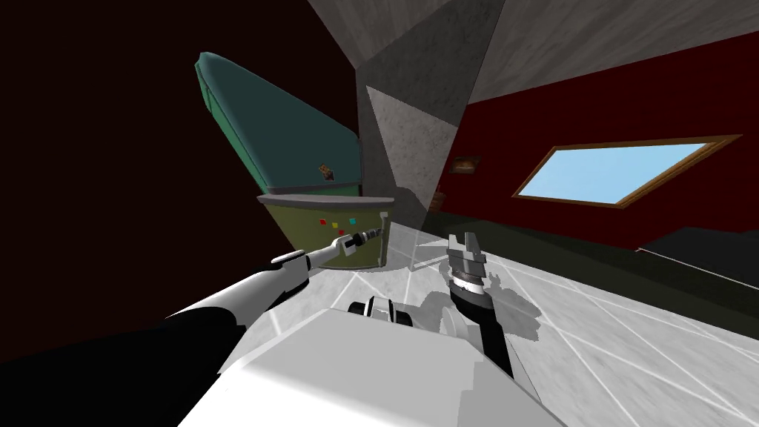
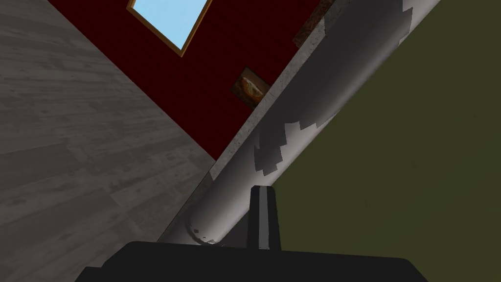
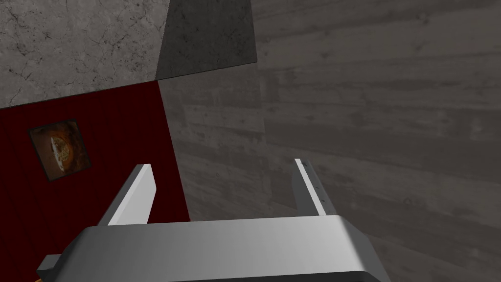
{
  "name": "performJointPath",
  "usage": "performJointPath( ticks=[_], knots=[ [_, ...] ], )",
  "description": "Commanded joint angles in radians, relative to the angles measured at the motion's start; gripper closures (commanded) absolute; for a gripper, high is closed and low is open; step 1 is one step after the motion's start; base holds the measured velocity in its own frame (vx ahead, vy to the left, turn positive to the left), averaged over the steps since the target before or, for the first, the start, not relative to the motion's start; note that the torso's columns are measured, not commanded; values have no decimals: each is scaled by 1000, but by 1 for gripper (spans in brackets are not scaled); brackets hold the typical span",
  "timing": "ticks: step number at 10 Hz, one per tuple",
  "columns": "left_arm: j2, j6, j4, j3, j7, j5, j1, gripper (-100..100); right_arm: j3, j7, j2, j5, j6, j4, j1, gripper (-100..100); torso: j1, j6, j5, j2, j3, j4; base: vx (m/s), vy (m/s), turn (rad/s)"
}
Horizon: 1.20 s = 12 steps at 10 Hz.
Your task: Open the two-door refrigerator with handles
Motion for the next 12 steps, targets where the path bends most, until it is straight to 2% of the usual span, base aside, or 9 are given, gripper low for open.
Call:
performJointPath(
  ticks=[1,3,4,5,6,7,8,9,12],
  knots=[
    [-77,50,38,70,1,-72,-6,100,0,0,0,0,0,0,0,0,-5,-1,-1,-3,-1,0,-188,216,-326],
    [-134,79,72,119,1,-123,-12,100,0,0,0,0,0,0,0,0,-5,0,-1,-5,-3,-1,-156,194,-249],
    [-158,79,72,126,1,-138,-12,100,0,0,0,0,0,0,0,0,0,0,0,-5,-3,-2,-148,201,-184],
    [-196,109,106,167,2,-176,-19,100,0,0,0,0,0,0,0,0,0,-1,0,-5,-3,-1,-174,235,-278],
    [-218,109,106,175,2,-191,-19,100,0,0,0,0,0,0,0,0,2,0,1,-3,-1,-1,-153,203,-195],
    [-254,138,139,215,3,-228,-26,100,0,0,0,0,0,0,0,0,-1,-1,0,-4,-2,-1,-196,231,-322],
    [-279,138,139,223,3,-243,-26,100,0,0,0,0,0,0,0,0,0,0,0,-1,-1,-1,-224,196,-182],
    [-243,169,118,196,30,-216,-63,-100,0,0,0,0,0,0,0,0,-2,-1,0,-1,0,0,-125,96,-43],
    [-224,214,103,175,65,-199,-113,-100,0,0,1,0,0,0,1,0,-6,0,-2,-10,-6,-3,-14,6,-14]
  ],
)
